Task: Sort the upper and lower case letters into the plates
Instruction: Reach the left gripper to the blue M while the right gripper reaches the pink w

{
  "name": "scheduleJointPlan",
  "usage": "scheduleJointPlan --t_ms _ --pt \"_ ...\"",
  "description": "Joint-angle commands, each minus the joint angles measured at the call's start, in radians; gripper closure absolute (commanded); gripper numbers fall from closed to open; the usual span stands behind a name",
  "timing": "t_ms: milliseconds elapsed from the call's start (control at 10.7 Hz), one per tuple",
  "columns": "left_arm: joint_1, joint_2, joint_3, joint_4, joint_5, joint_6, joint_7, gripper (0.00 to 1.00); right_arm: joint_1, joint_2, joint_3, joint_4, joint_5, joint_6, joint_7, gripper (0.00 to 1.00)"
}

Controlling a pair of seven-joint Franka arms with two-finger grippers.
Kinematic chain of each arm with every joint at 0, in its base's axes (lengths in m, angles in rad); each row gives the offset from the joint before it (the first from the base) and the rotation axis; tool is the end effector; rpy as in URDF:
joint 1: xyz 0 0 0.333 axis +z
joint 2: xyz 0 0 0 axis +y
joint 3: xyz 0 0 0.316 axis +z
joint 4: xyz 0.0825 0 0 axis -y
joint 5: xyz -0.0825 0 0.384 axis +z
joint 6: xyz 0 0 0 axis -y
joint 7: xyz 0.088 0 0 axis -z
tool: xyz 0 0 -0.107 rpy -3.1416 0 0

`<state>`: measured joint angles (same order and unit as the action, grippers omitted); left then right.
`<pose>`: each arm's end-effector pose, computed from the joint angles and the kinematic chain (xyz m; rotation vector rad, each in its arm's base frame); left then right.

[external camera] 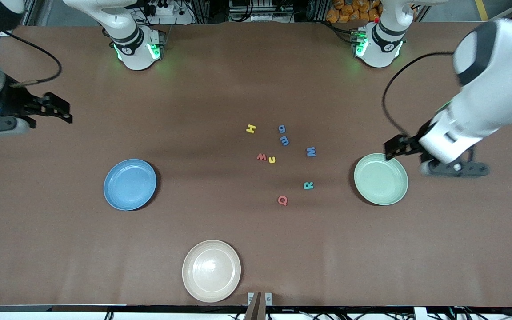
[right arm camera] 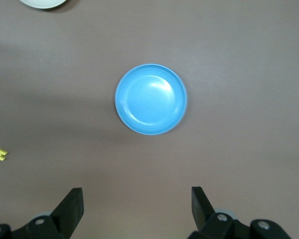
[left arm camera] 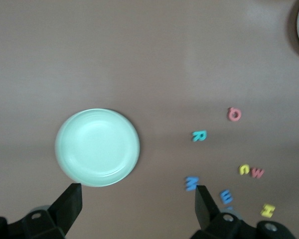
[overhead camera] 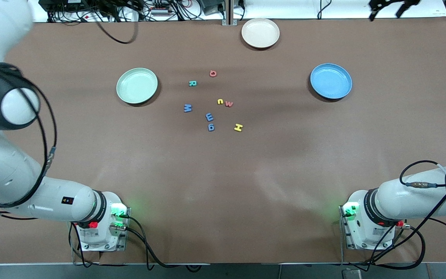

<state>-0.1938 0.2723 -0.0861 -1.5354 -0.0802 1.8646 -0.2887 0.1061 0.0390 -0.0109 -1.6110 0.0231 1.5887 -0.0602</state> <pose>0.6256 -0.1800 0.5044 3.0283 0.0510 0.0413 0.5626 0.0563 0.5852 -3.1093 -0.2403 0.0962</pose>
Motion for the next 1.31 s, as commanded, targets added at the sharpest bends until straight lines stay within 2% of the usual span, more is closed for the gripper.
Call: scheduleJointPlan --t_ms 0,187,281,468,562,749,1030,1217 --pt "-0.105 0.106 0.009 0.02 -0.012 0.1 -0.23 0.0 0.073 0.071 0.012 0.011 0.006 0.049 0.046 0.06" --pt "-0.162 0.178 0.009 0.011 -0.007 0.158 -0.329 0.0 0.122 0.113 0.066 0.011 0.004 0.074 0.184 0.06" --pt "-0.186 0.191 0.009 -0.023 -0.001 0.183 -0.351 0.0 0.145 0.139 0.081 0.008 0.004 0.088 0.236 0.06" --pt "-0.226 0.183 0.008 -0.156 0.034 0.299 -0.4 0.0 0.176 0.163 0.098 -0.032 0.004 0.164 0.304 0.06" --pt "-0.222 0.176 -0.016 -0.236 0.04 0.389 -0.447 0.0 0.185 0.173 0.1 -0.052 0.004 0.204 0.328 0.06" --pt "-0.229 0.179 -0.03 -0.362 0.083 0.525 -0.524 0.0 0.231 0.203 0.114 -0.052 -0.002 0.223 0.342 0.06" --pt "-0.239 0.173 -0.086 -0.48 0.189 0.564 -0.648 0.0 0.315 0.261 0.123 -0.053 -0.072 0.267 0.307 0.05" --pt "-0.243 0.192 -0.095 -0.482 0.259 0.564 -0.7 0.0 0.328 0.306 0.189 -0.063 -0.107 0.353 0.21 0.07"
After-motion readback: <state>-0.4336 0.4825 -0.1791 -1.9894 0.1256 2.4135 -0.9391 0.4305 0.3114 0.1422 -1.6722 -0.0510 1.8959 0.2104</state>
